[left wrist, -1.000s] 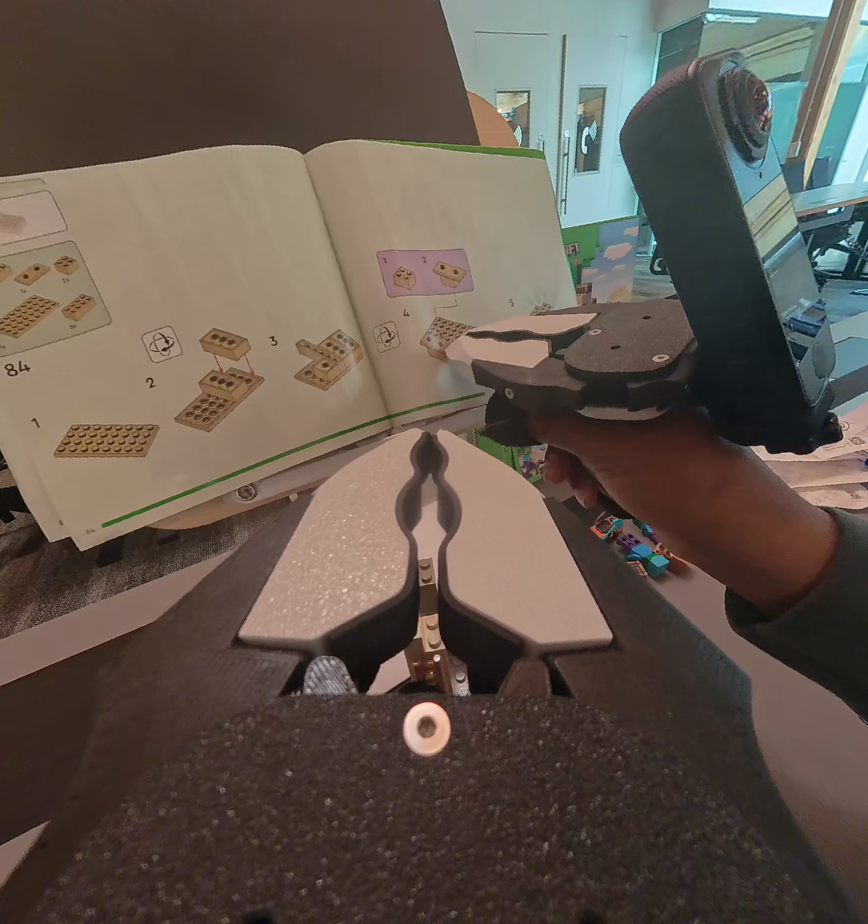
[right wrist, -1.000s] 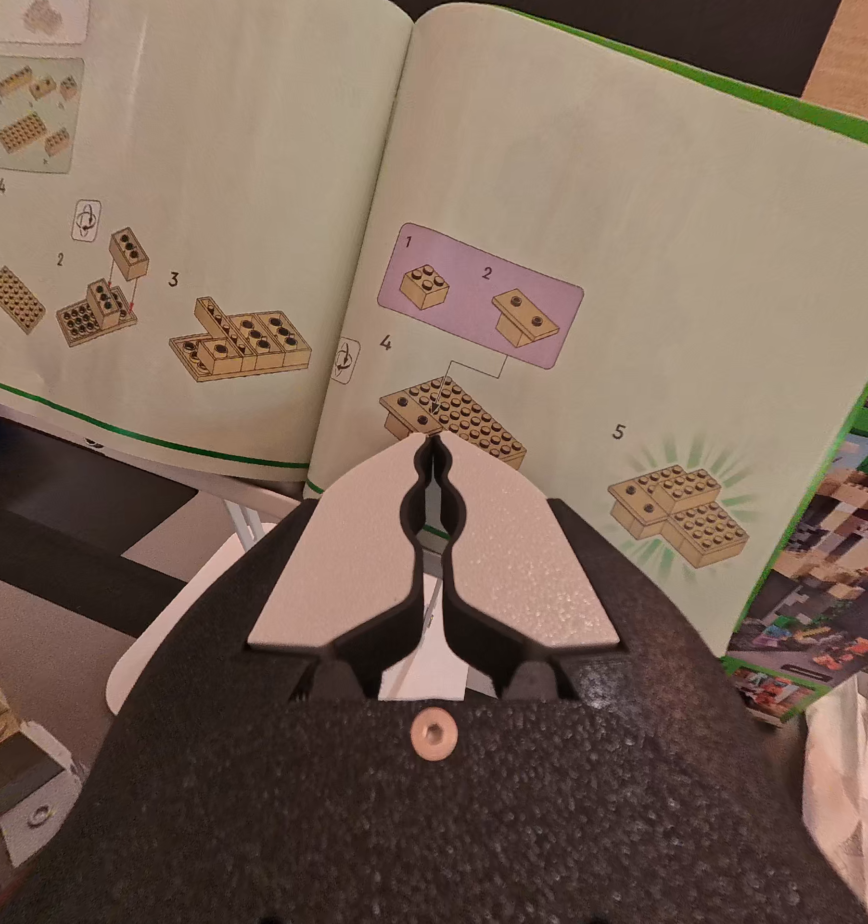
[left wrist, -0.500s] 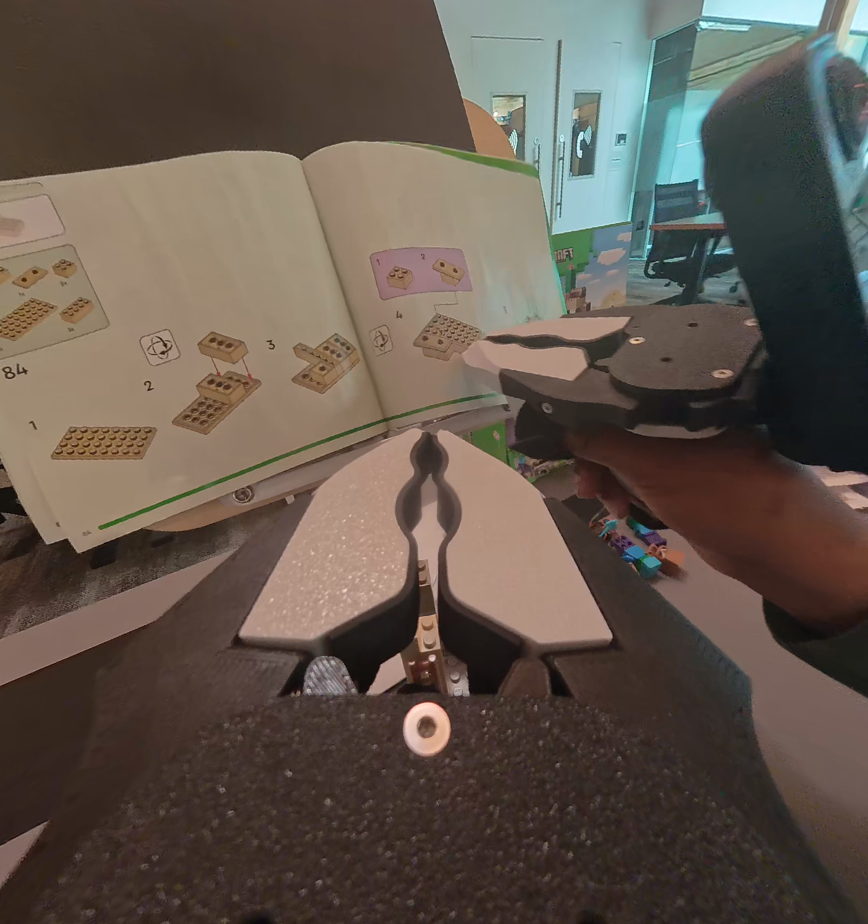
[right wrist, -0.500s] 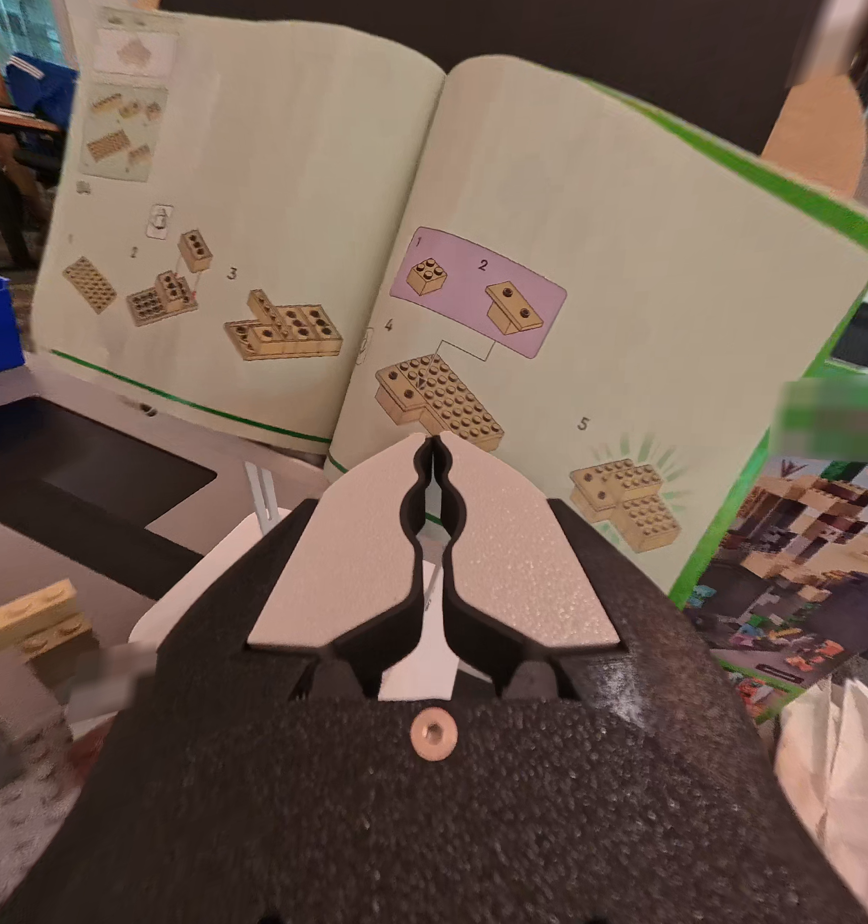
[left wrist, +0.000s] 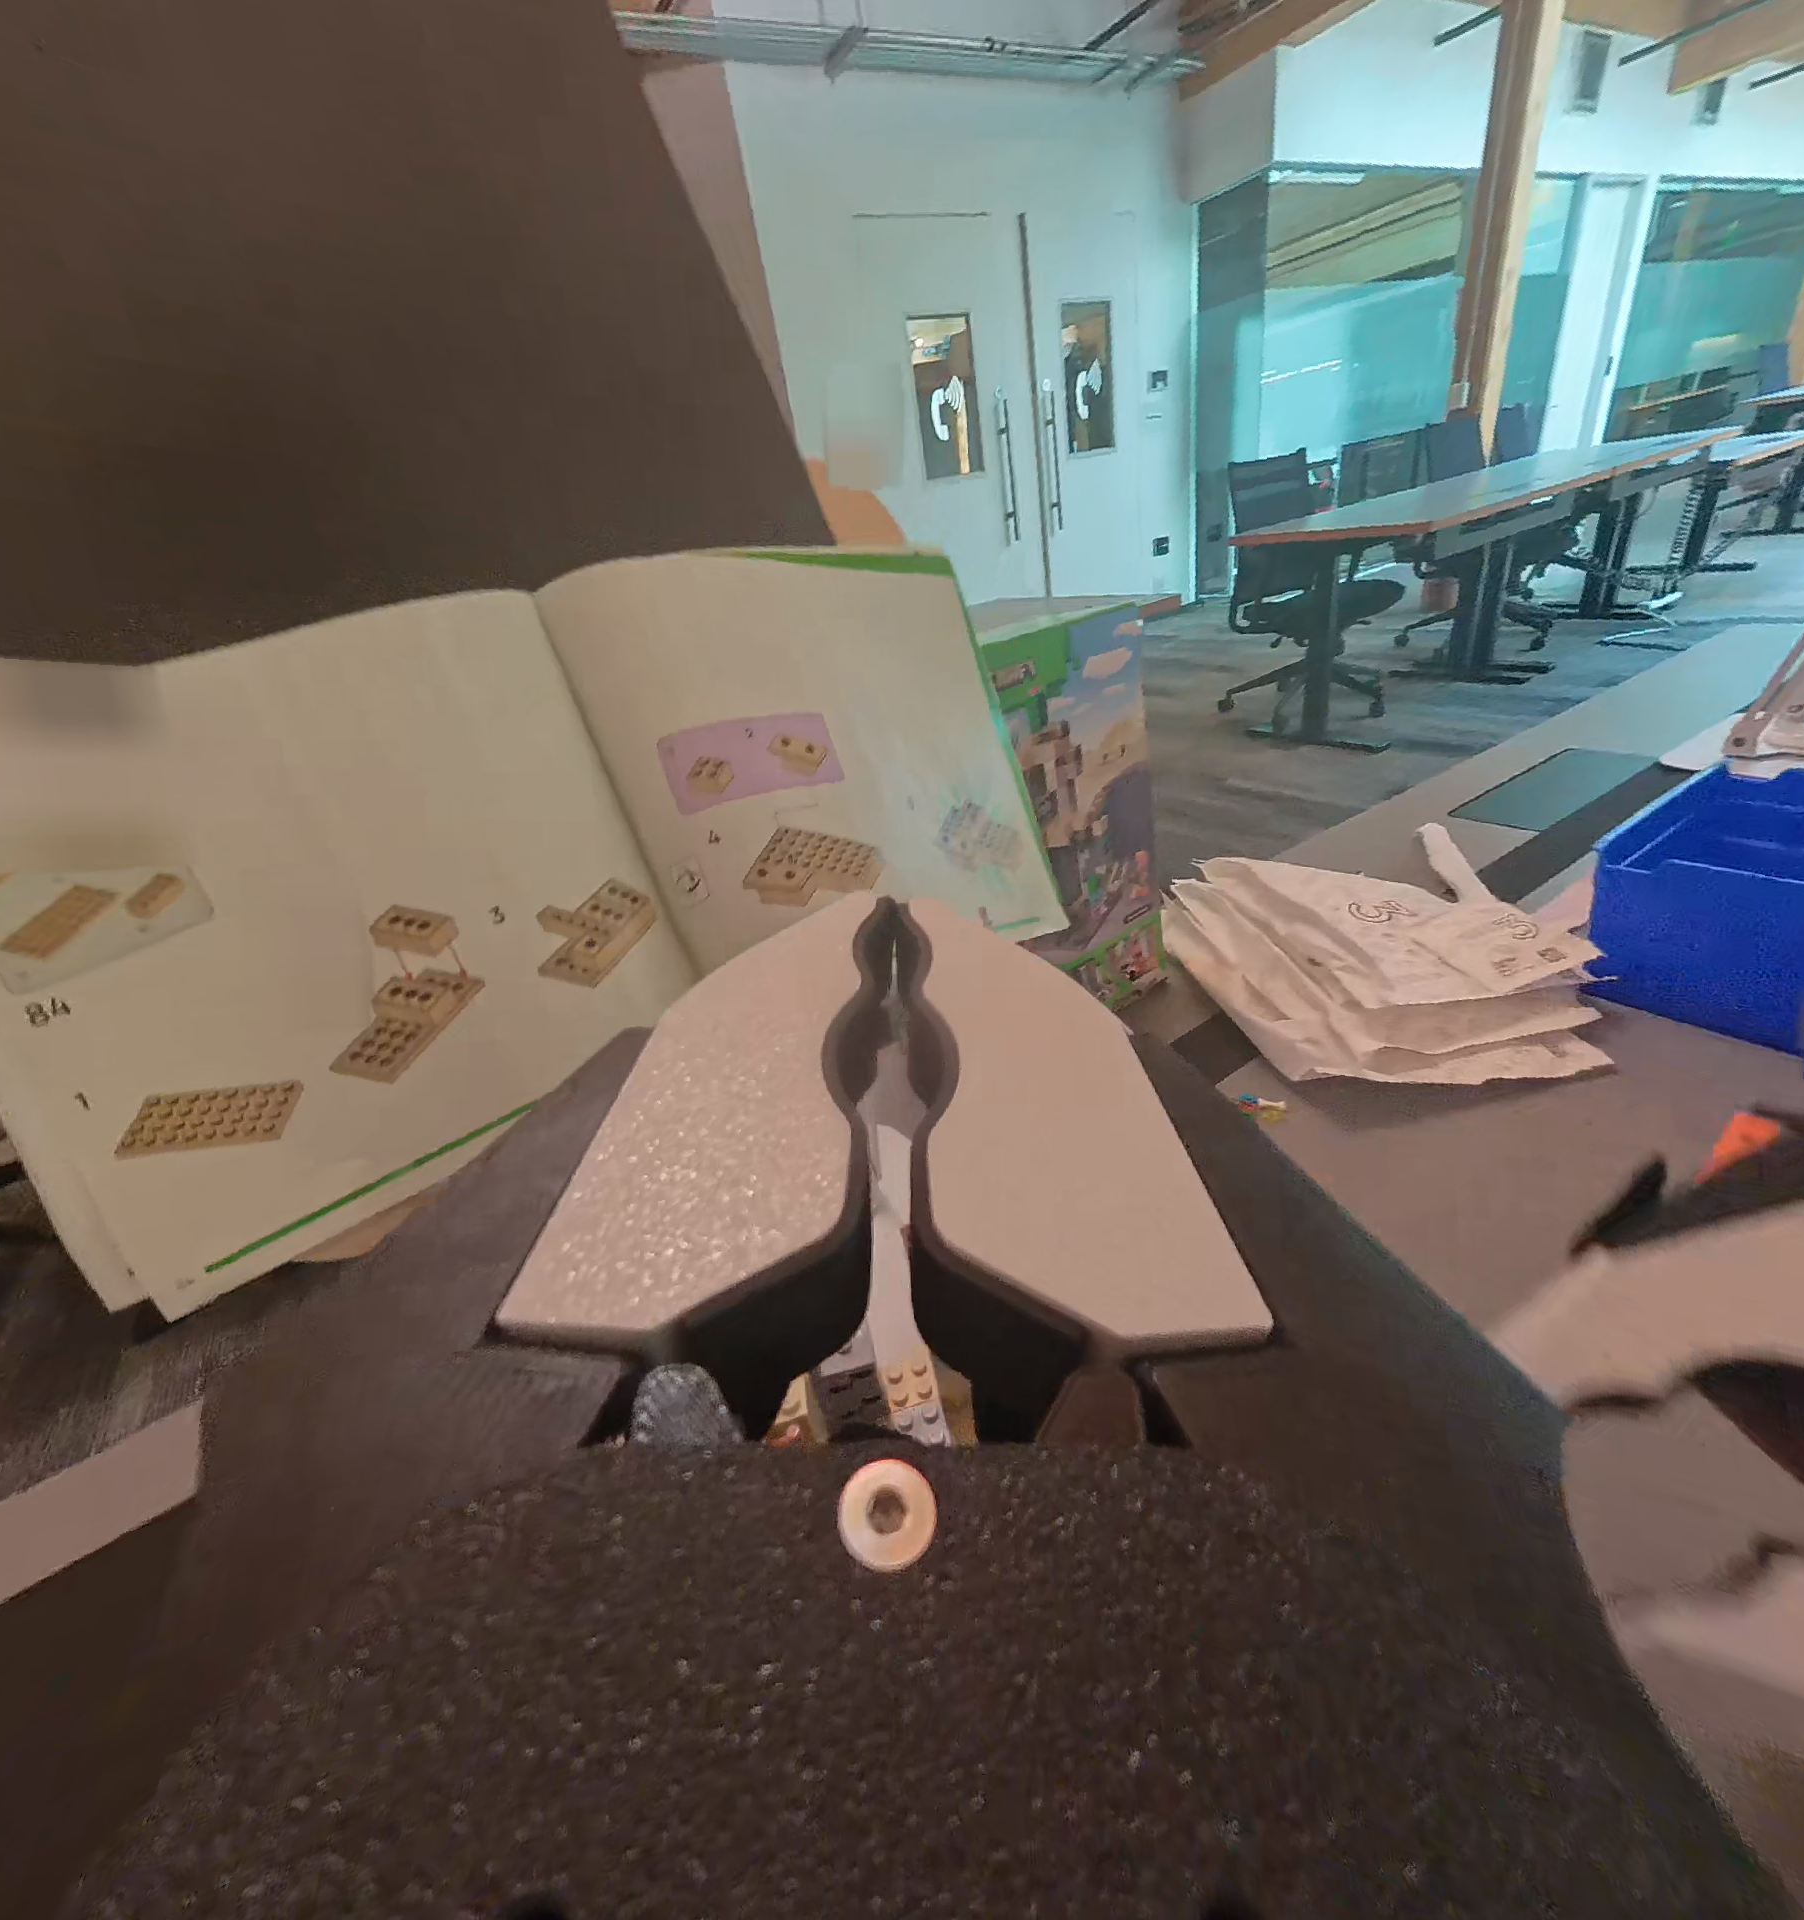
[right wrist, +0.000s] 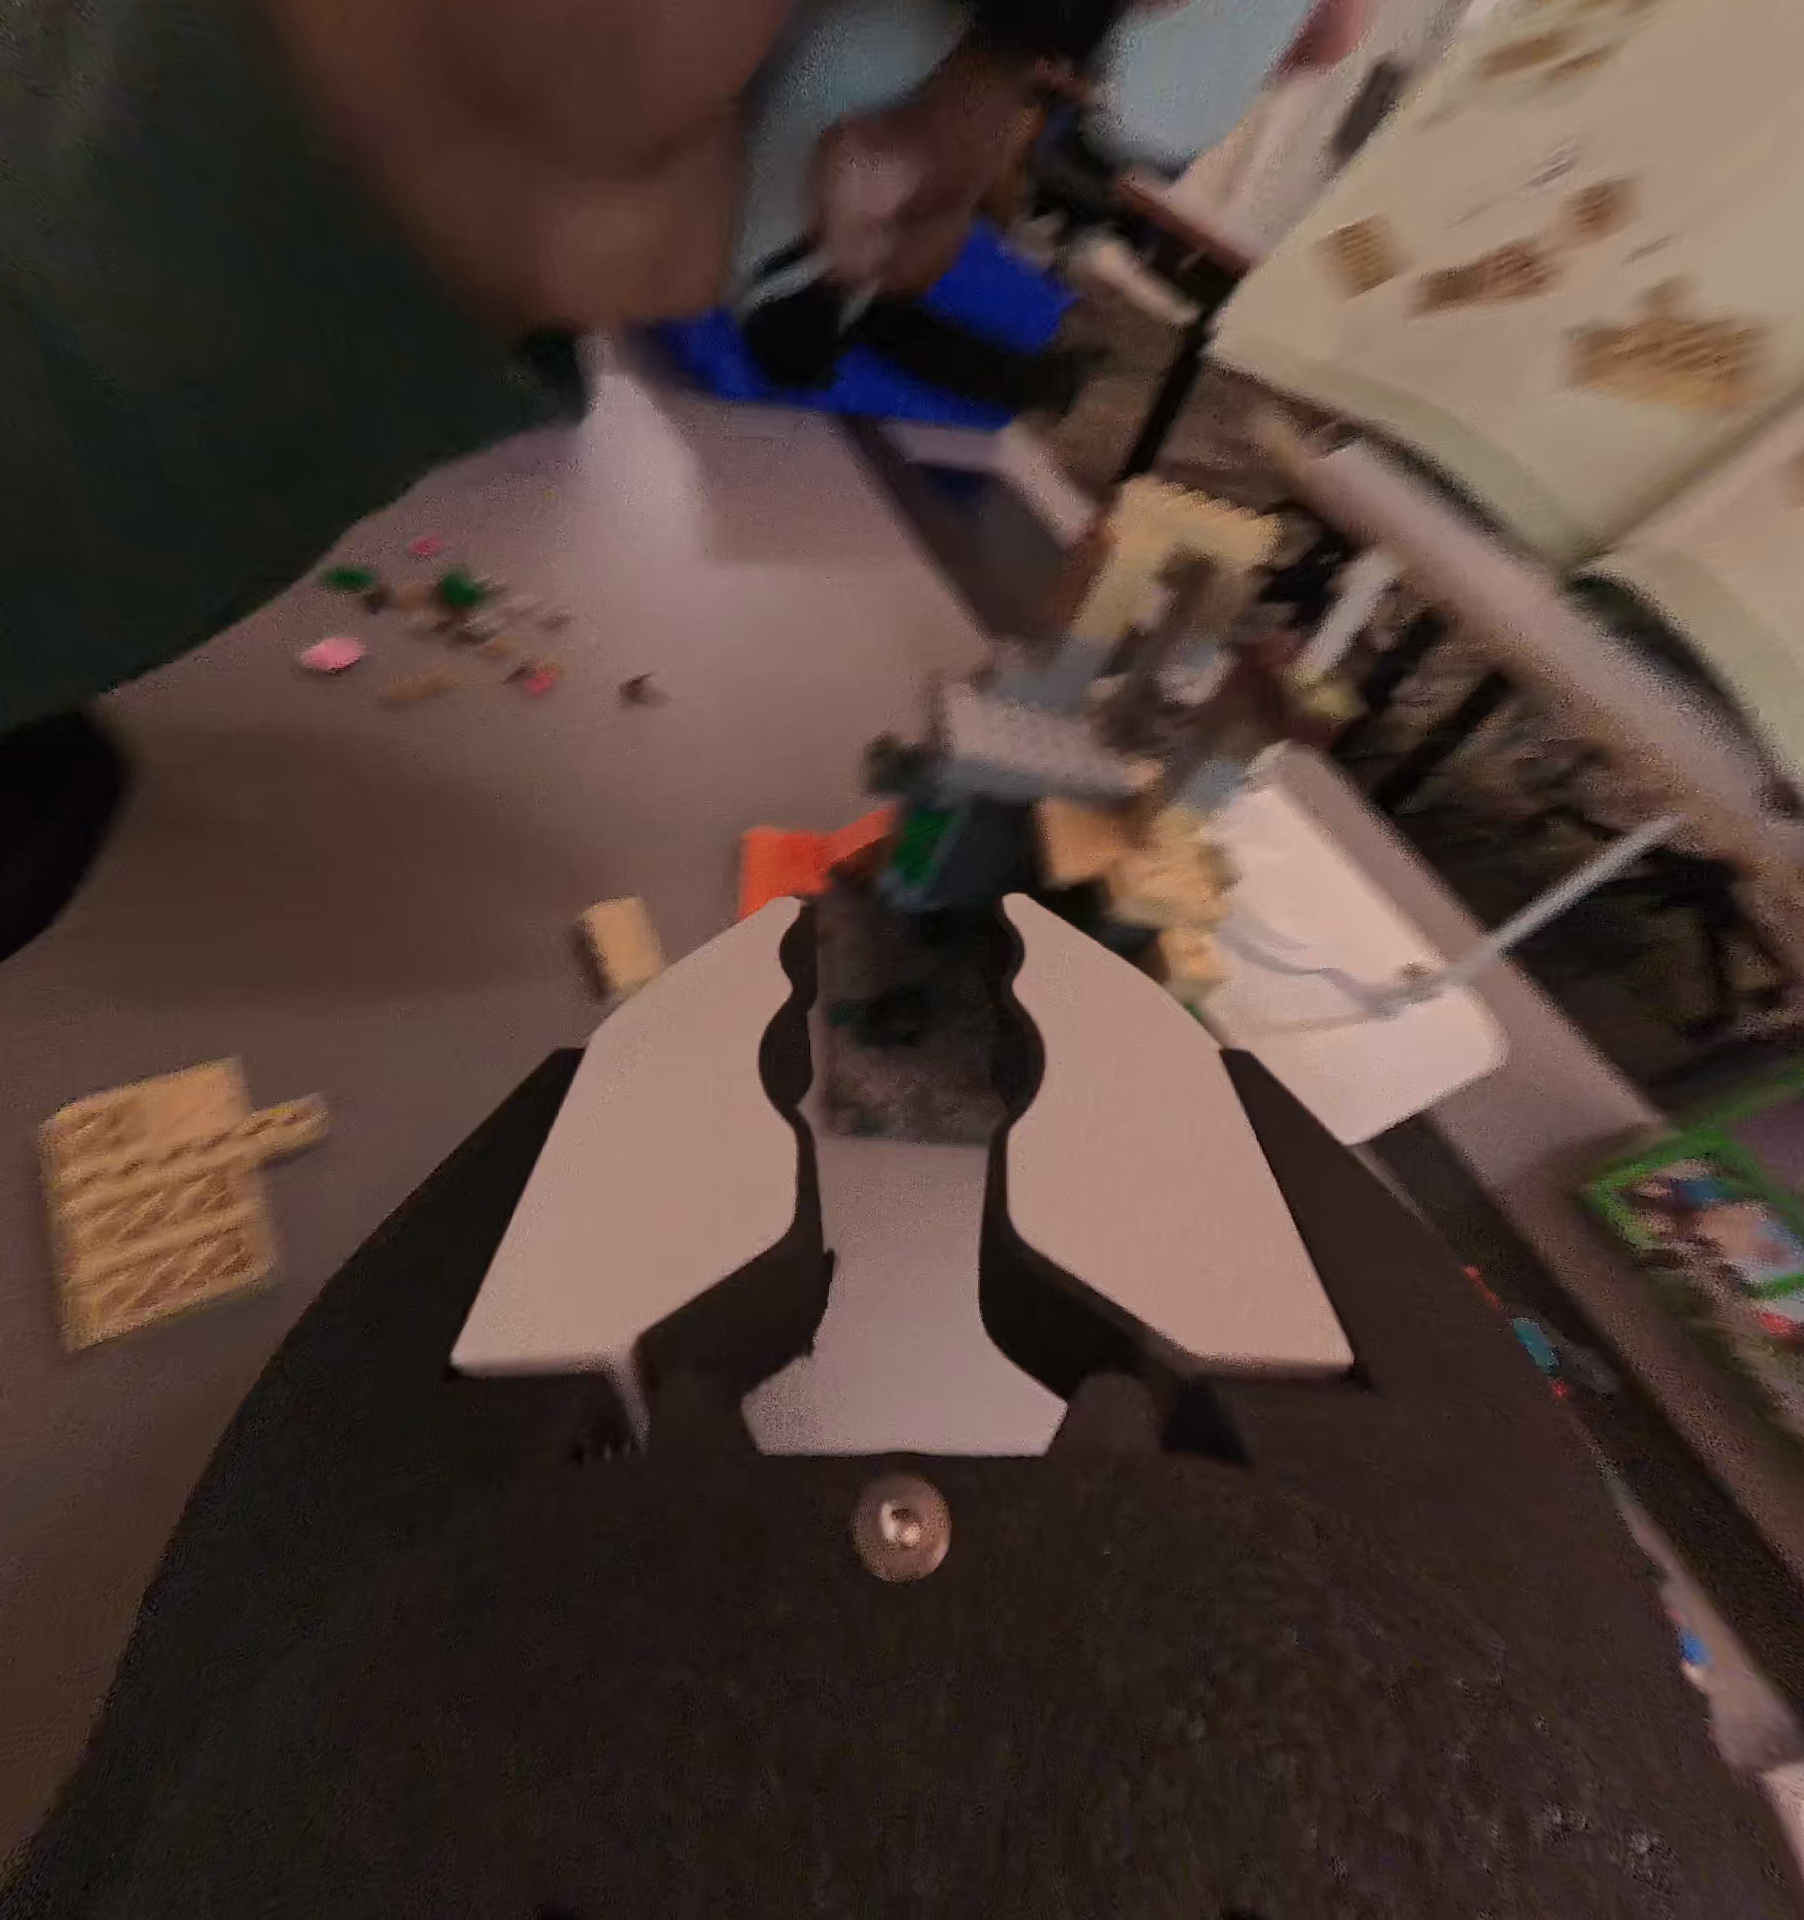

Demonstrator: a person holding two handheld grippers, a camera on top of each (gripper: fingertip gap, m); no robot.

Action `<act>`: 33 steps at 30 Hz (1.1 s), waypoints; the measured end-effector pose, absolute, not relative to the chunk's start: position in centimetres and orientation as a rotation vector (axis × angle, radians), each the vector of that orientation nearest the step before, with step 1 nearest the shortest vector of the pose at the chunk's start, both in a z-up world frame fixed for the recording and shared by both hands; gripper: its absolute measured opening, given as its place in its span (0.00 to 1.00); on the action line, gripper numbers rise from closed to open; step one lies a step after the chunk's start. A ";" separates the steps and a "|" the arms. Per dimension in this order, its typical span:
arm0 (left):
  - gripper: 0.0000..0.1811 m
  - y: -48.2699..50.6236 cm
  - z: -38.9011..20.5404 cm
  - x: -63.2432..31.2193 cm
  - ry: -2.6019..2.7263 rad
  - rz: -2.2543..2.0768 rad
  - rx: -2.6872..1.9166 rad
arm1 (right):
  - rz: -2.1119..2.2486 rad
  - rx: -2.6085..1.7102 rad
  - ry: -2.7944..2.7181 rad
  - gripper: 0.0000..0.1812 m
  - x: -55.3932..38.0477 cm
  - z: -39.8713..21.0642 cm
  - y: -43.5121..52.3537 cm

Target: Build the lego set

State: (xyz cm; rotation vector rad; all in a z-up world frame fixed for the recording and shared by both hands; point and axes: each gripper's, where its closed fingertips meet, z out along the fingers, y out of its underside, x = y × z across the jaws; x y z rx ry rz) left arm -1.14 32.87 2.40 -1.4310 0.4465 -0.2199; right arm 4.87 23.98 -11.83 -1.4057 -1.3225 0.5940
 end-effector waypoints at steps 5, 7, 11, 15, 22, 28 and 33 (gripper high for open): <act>0.00 30.4 3.7 -0.2 0.539 -0.186 -1.406 | 0.726 -1.475 -1.620 0.26 6.1 -18.1 16.5; 0.00 28.9 3.2 -0.1 0.592 -0.168 -1.415 | 0.764 -1.494 -1.731 0.27 6.5 -20.0 14.1; 0.00 25.9 -0.6 -0.9 0.691 -0.135 -1.478 | 0.789 -1.525 -1.895 0.31 6.5 -23.1 11.1; 0.00 22.6 -5.8 -1.8 0.765 -0.142 -1.567 | 0.768 -1.519 -1.978 0.32 5.9 -24.2 10.2; 0.01 17.0 -13.6 -2.0 0.935 -0.183 -1.648 | 0.706 -1.455 -2.135 0.28 4.9 -24.8 9.2; 0.04 12.6 -16.2 -0.3 1.163 -0.227 -1.591 | 0.758 -1.458 -2.231 0.19 4.9 -24.7 8.3; 0.10 8.4 -16.5 1.9 1.342 -0.347 -1.470 | 1.287 -1.730 -2.108 0.19 5.9 -22.2 7.2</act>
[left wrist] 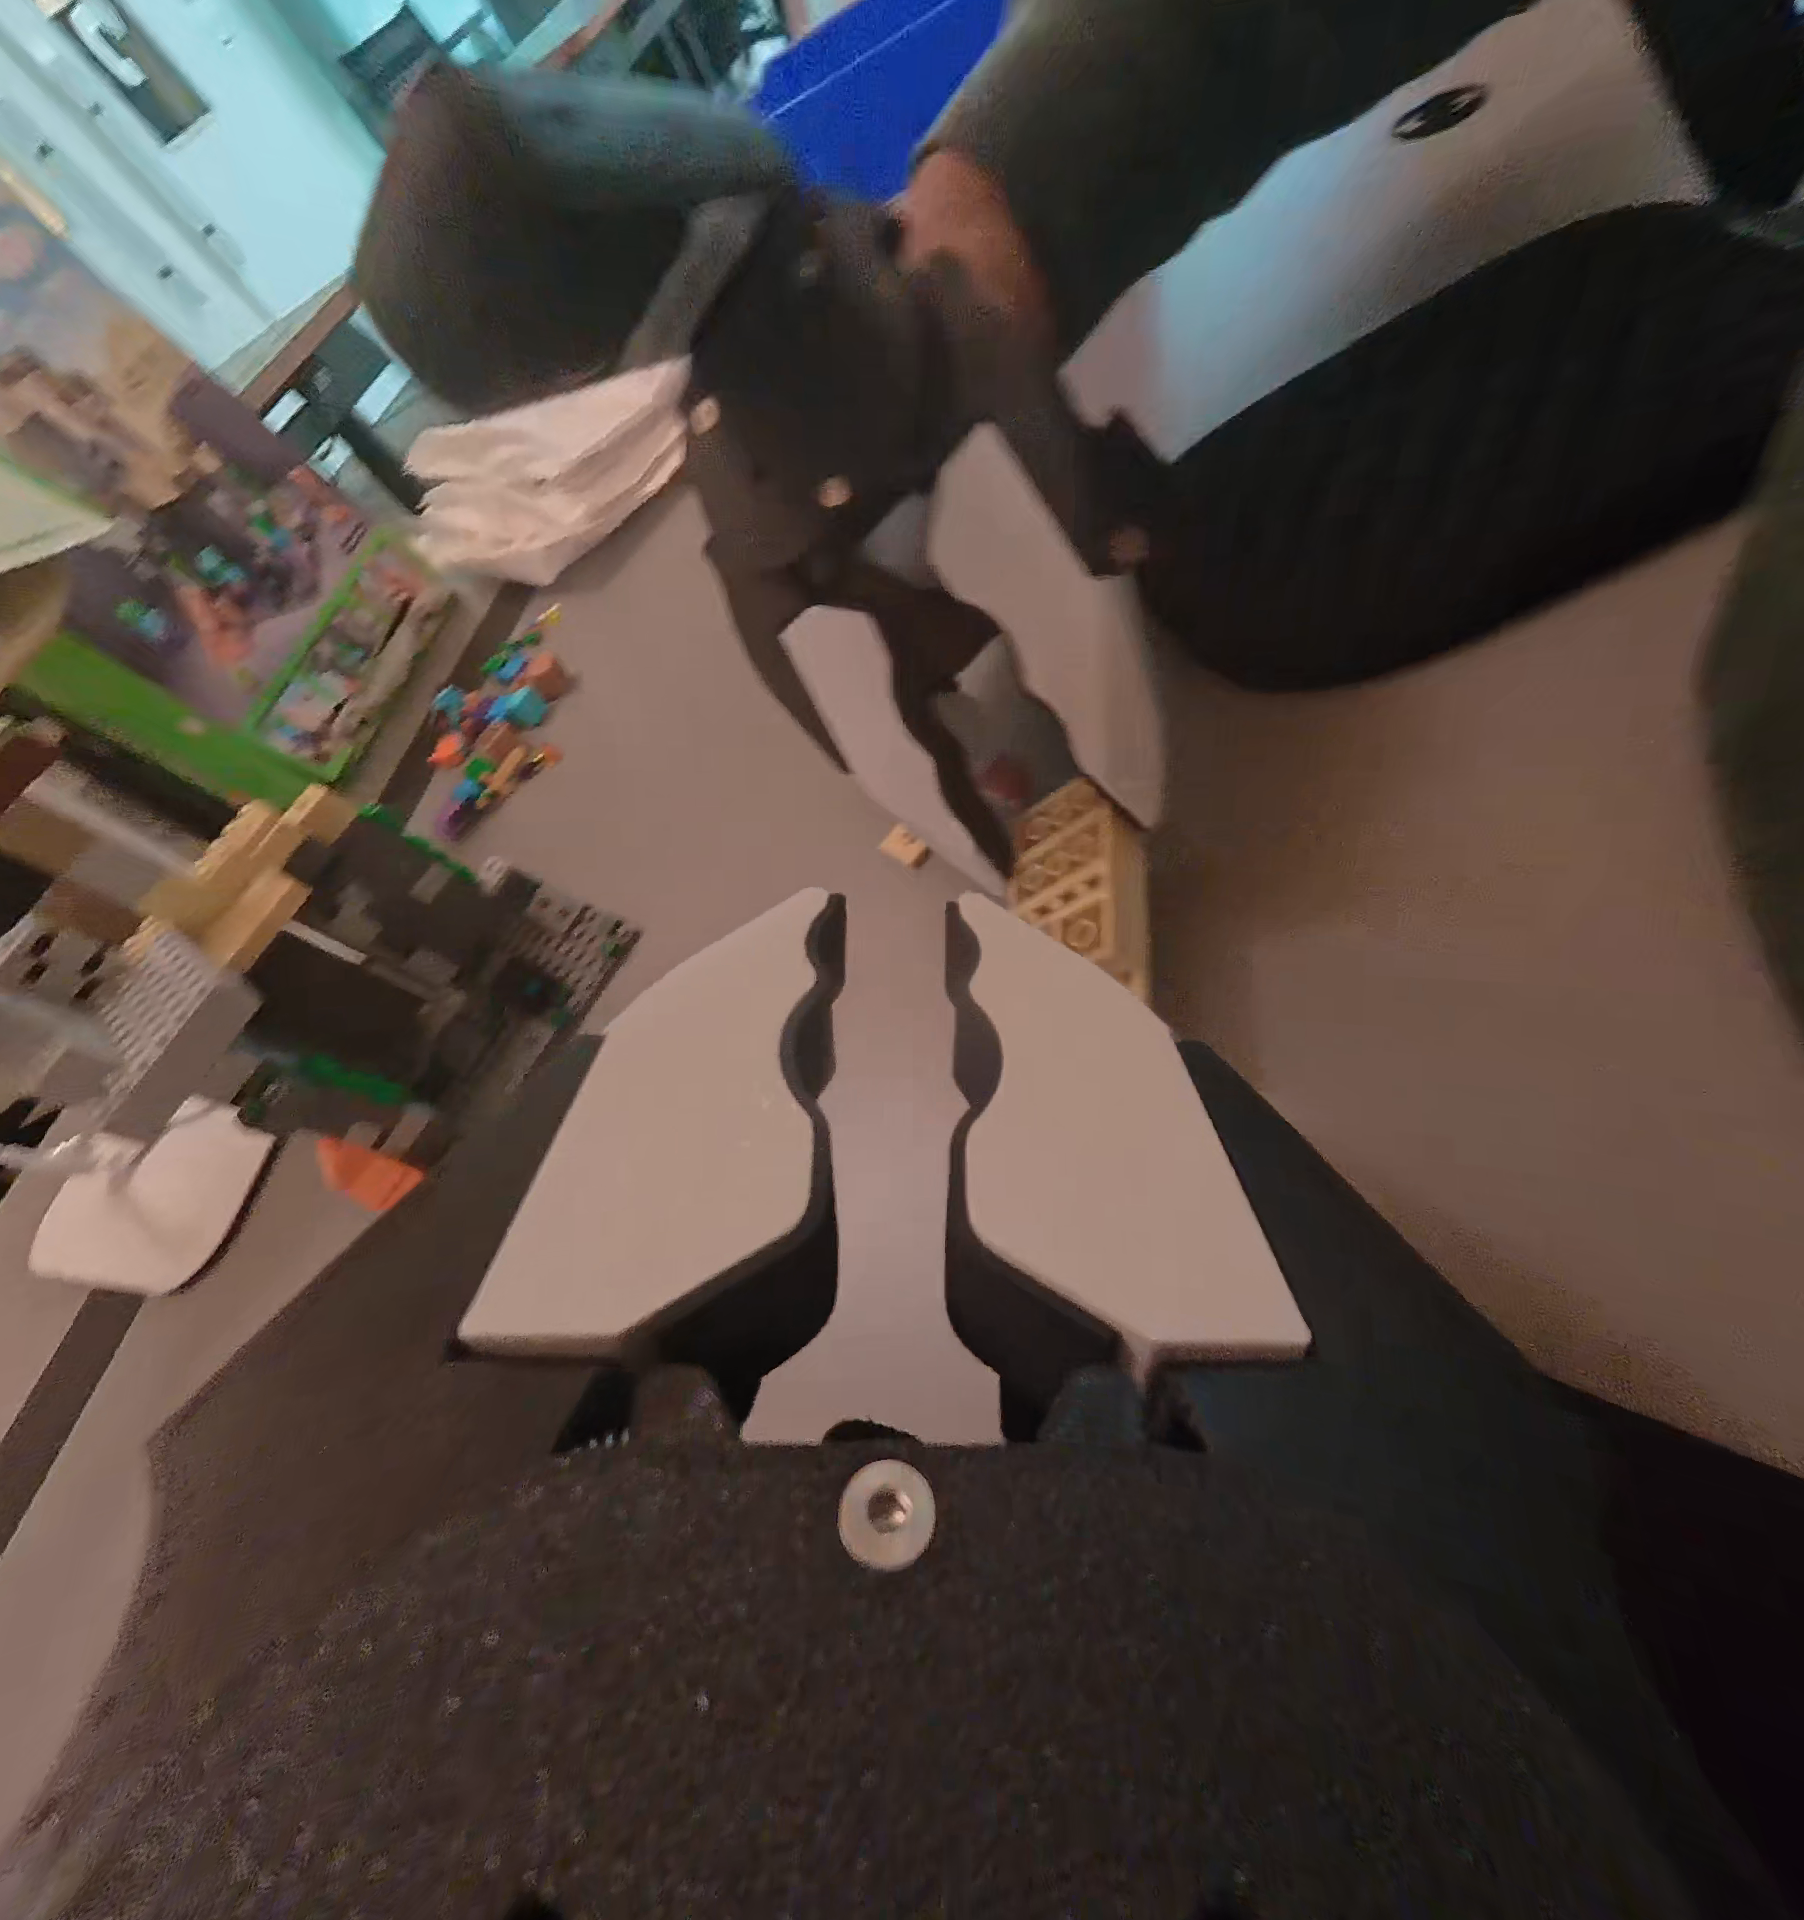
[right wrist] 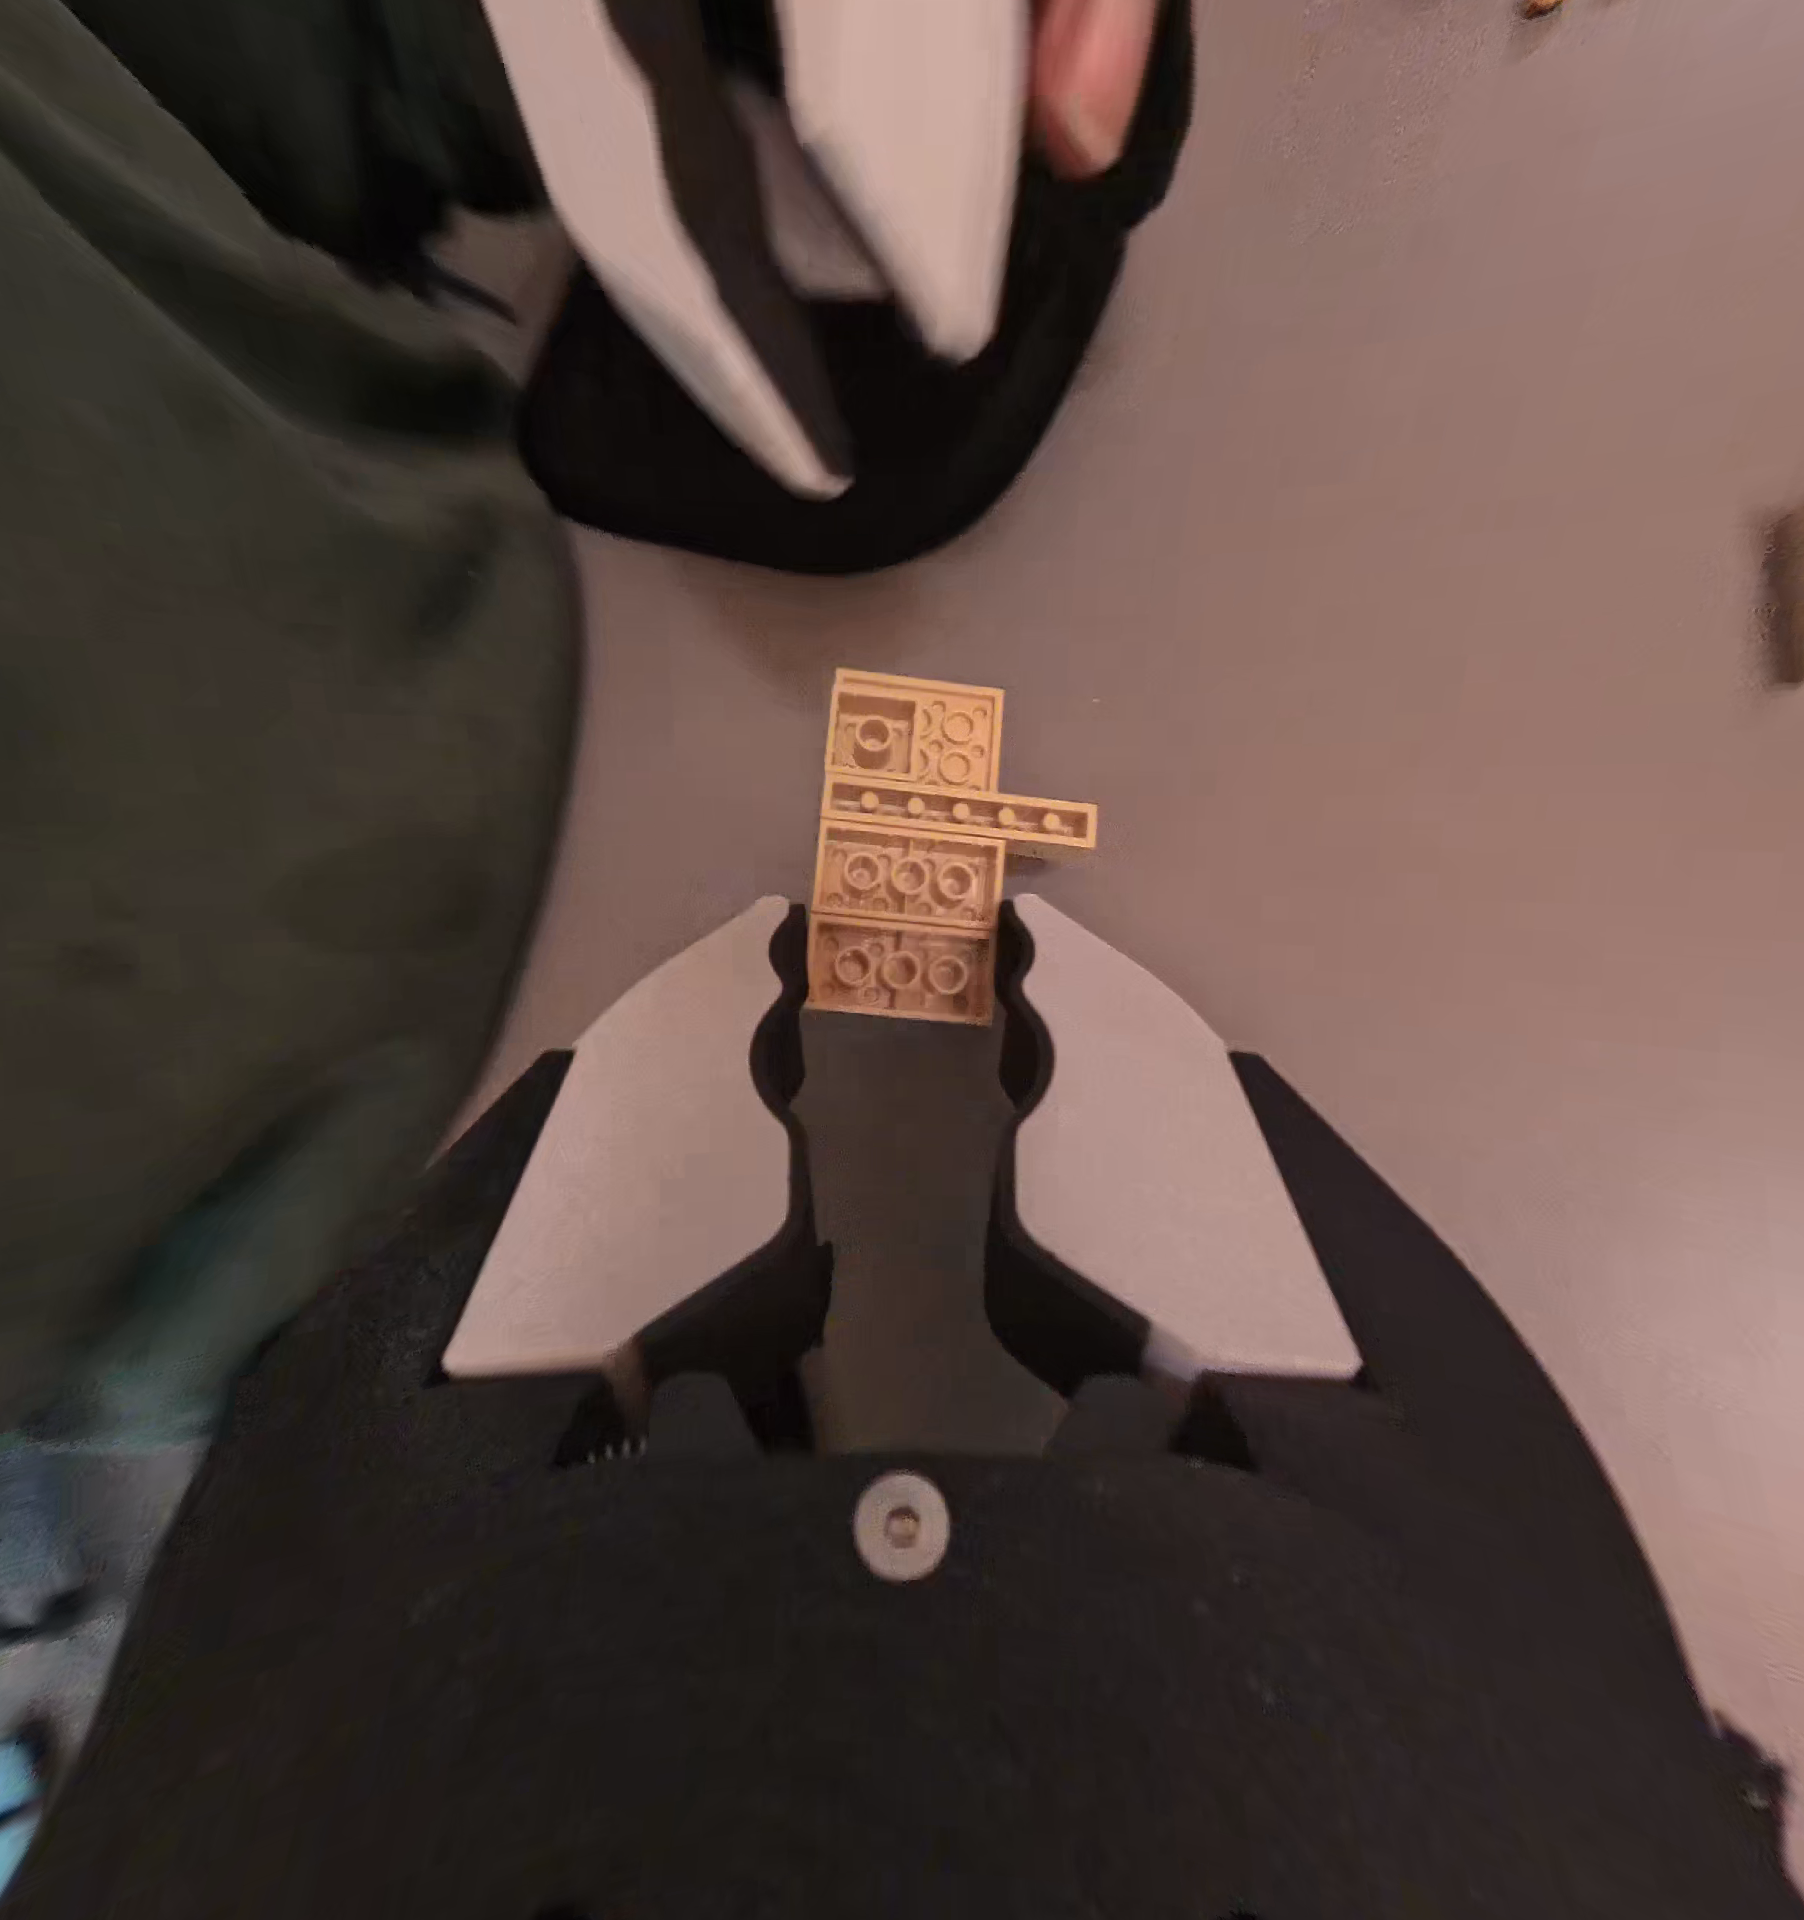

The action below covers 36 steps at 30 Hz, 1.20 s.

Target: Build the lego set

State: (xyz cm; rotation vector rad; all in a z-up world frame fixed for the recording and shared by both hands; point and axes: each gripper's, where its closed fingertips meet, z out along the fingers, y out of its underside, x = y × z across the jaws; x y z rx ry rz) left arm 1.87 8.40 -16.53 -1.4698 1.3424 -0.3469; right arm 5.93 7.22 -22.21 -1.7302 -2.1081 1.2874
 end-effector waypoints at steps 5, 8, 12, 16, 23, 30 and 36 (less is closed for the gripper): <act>0.22 6.1 -17.1 3.7 1.442 -0.436 -1.397 | 1.728 -1.831 -1.981 0.19 7.2 -19.5 6.9; 0.21 5.8 -17.7 4.6 1.470 -0.434 -1.382 | 1.908 -1.821 -1.959 0.19 7.5 -18.4 6.1; 0.08 5.9 -17.7 5.2 1.479 -0.429 -1.380 | 1.939 -1.798 -1.979 0.19 7.3 -18.3 5.6; 0.08 7.2 -17.2 4.5 1.383 -0.470 -1.470 | 1.913 -1.787 -1.803 0.19 6.5 -17.4 7.6; 0.08 9.7 -18.0 3.1 1.023 -0.842 -1.814 | 1.052 -1.379 -1.684 0.33 5.7 -15.2 11.7; 0.08 10.4 -17.7 3.7 0.789 -1.225 -1.940 | 0.322 -0.960 -1.762 0.32 5.0 -17.2 10.7; 0.08 10.3 -17.6 4.0 0.686 -1.396 -1.991 | 0.152 -0.850 -1.750 0.20 4.7 -17.8 11.7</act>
